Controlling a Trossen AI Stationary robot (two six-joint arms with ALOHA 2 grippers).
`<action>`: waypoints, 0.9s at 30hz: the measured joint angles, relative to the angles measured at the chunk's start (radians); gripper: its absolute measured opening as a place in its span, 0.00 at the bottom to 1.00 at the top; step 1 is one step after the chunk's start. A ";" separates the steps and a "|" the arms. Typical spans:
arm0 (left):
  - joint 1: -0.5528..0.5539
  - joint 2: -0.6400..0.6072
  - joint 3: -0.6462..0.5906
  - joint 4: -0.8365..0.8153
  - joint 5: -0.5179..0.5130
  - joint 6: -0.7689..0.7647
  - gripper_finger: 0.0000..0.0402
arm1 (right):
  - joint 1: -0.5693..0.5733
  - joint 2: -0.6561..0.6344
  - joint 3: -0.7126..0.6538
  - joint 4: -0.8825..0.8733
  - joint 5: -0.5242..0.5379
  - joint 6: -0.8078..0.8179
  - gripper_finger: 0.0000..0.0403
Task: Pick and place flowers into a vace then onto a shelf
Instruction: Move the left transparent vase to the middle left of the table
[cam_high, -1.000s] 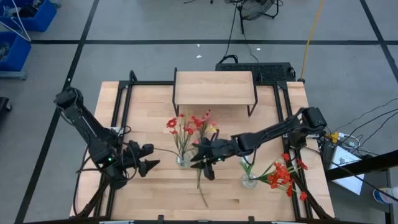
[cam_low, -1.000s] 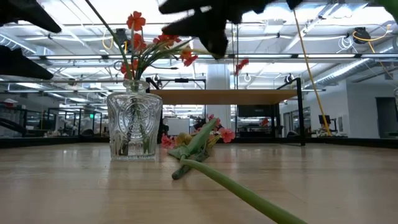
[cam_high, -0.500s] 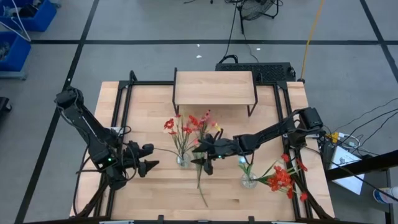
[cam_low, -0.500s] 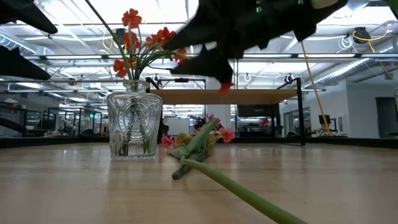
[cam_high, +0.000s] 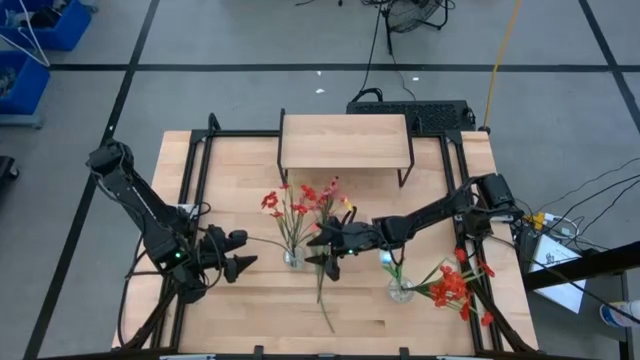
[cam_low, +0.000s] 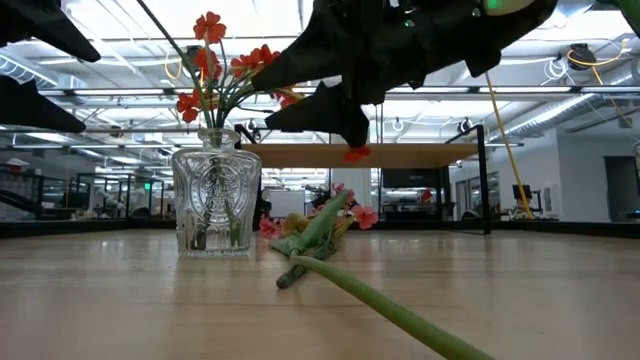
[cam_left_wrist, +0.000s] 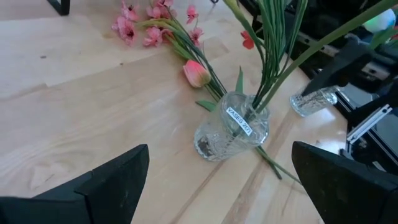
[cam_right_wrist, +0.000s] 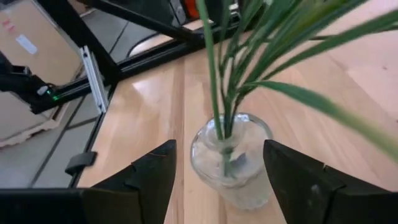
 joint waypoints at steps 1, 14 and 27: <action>0.000 0.000 0.000 -0.001 -0.001 0.000 0.99 | -0.005 0.000 0.000 -0.011 -0.004 -0.002 0.58; 0.005 0.000 0.000 -0.021 -0.001 -0.003 0.99 | -0.096 0.006 -0.001 -0.023 -0.153 -0.184 0.57; 0.005 0.000 0.000 -0.082 -0.001 -0.024 0.99 | -0.068 0.008 -0.001 0.021 -0.184 -0.172 0.57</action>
